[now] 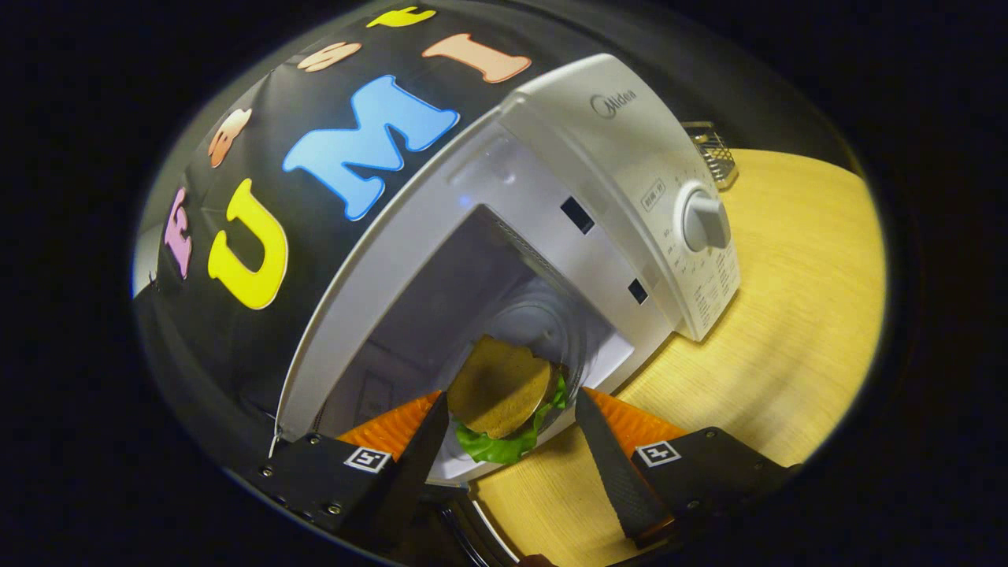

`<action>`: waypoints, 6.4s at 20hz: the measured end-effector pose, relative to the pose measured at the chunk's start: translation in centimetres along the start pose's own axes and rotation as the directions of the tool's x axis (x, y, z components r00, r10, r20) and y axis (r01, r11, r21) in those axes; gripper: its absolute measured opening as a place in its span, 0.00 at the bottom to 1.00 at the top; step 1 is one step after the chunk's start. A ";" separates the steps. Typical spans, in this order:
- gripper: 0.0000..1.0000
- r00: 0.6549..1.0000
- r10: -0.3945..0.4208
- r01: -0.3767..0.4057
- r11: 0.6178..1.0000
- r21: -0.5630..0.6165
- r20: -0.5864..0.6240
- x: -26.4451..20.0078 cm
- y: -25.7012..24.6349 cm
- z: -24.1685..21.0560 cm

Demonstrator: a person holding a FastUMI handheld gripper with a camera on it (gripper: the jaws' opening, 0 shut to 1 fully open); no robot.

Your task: Open the microwave, put the food inside, and close the microwave door.

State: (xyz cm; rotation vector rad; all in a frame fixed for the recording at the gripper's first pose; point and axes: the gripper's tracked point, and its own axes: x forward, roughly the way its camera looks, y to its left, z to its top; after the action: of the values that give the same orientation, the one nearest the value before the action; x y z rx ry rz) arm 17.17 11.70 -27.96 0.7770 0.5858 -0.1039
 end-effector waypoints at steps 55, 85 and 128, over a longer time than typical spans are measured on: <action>0.98 0.547 0.515 -0.836 0.295 -0.464 -0.659 -35.8 16.8 -24.8; 0.01 0.775 0.344 -0.631 0.371 -0.681 -0.531 -27.7 9.3 -25.7; 0.01 0.964 0.134 -0.262 0.619 -0.740 -0.230 -16.7 -2.7 -4.0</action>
State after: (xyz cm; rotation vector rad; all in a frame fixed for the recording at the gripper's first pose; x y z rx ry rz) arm 0.56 10.47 -23.00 -0.0063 0.6120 0.4091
